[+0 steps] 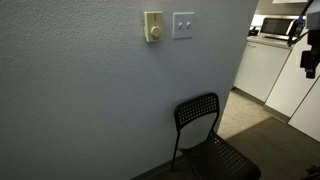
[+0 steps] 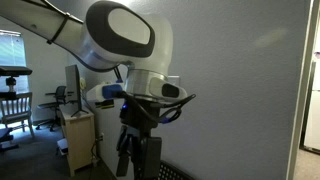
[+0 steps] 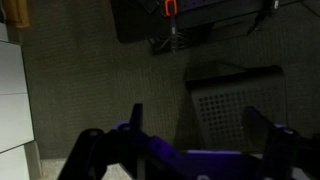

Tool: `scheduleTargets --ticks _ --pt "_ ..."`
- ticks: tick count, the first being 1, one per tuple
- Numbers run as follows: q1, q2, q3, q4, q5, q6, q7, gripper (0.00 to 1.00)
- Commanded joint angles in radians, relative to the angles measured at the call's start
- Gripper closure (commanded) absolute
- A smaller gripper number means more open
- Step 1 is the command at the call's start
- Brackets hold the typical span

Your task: Turn off the right light switch

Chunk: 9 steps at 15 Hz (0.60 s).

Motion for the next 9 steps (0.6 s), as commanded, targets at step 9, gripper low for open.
scheduleTargets --ticks 9 --pt "0.015 0.008 -0.009 0.008 -0.004 -0.005 -0.003 0.0"
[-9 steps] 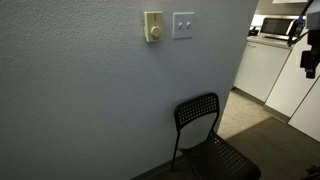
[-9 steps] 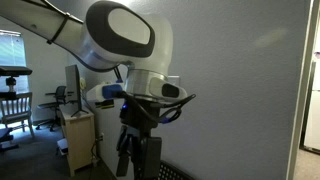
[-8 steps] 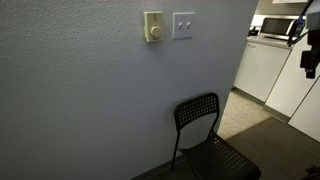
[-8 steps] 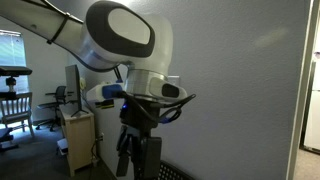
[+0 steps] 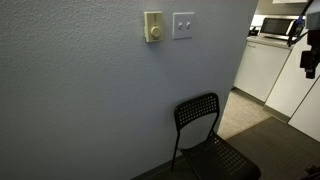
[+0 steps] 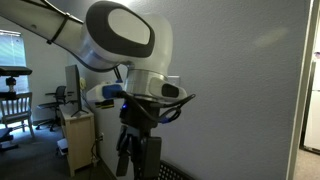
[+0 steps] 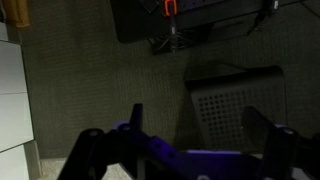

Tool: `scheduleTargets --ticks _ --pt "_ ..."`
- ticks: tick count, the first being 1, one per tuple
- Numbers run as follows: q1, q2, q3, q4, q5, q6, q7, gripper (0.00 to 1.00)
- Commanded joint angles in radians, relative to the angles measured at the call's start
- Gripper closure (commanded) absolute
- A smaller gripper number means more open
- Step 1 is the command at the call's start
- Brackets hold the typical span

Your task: Turn off the right light switch

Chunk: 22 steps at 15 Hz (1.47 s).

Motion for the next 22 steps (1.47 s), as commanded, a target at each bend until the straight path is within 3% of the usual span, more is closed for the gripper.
scheduleTargets --ticks 1,9,22 --pt "0.013 0.011 -0.008 0.01 -0.006 -0.005 -0.004 0.0" --pt "0.062 0.066 0.004 0.056 -0.032 0.021 -0.111 0.0" --pt "0.144 0.242 0.059 0.233 -0.341 0.12 -0.352 0.0"
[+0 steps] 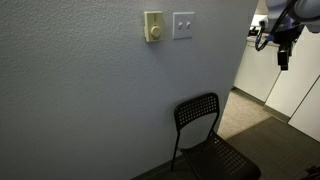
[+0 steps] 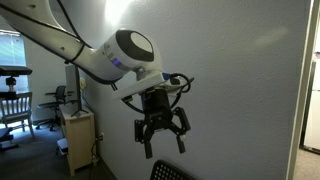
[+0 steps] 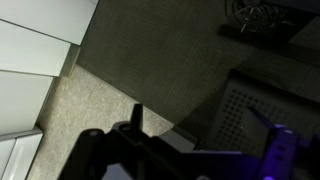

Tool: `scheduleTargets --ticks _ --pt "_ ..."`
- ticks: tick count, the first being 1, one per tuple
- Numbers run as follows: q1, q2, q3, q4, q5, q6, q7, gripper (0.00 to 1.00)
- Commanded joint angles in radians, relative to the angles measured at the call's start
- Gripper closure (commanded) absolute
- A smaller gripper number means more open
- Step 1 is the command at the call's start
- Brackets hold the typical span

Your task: Turn off the right light switch

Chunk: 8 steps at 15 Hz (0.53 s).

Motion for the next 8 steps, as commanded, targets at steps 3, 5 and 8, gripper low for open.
scheduleTargets --ticks 3,5,8 --pt "0.005 0.028 0.004 0.043 -0.017 0.016 -0.051 0.0" --pt "0.006 0.033 0.004 0.049 -0.018 0.016 -0.057 0.0" --pt "0.018 0.055 0.012 0.066 -0.04 0.09 -0.13 0.0"
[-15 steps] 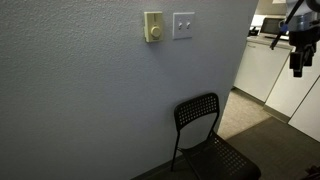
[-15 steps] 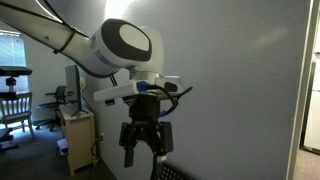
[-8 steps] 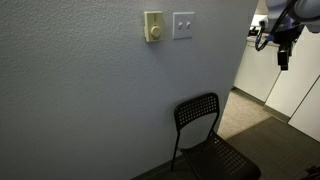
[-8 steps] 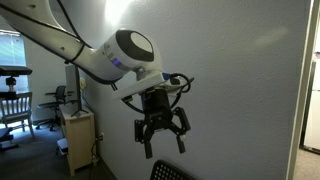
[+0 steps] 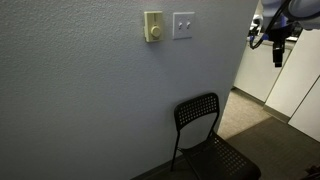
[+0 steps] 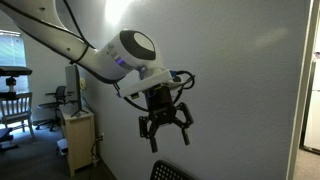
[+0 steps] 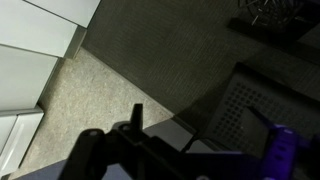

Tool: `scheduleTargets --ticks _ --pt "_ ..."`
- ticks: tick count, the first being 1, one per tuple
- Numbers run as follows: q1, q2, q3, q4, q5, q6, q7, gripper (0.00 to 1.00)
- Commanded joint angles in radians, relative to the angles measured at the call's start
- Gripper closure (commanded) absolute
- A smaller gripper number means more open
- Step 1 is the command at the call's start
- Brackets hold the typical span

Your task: Turn off the right light switch

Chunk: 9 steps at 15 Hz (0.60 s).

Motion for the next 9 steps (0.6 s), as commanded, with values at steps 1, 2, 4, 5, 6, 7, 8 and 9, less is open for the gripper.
scheduleTargets --ticks 1,2,4,5,6,7,8,9 --pt "0.015 0.035 0.013 0.033 -0.016 0.088 -0.112 0.0" --pt "0.022 0.04 0.015 0.042 -0.008 0.115 -0.155 0.0" --pt "0.037 0.052 0.028 0.068 -0.015 0.149 -0.229 0.0" --pt "0.044 0.059 0.036 0.085 -0.027 0.162 -0.262 0.0" --pt "0.049 0.064 0.042 0.099 -0.031 0.178 -0.3 0.0" --pt "0.056 0.074 0.05 0.118 -0.038 0.191 -0.334 0.0" --pt "0.06 0.079 0.055 0.131 -0.045 0.214 -0.371 0.0" --pt "0.065 0.088 0.061 0.149 -0.048 0.231 -0.407 0.0"
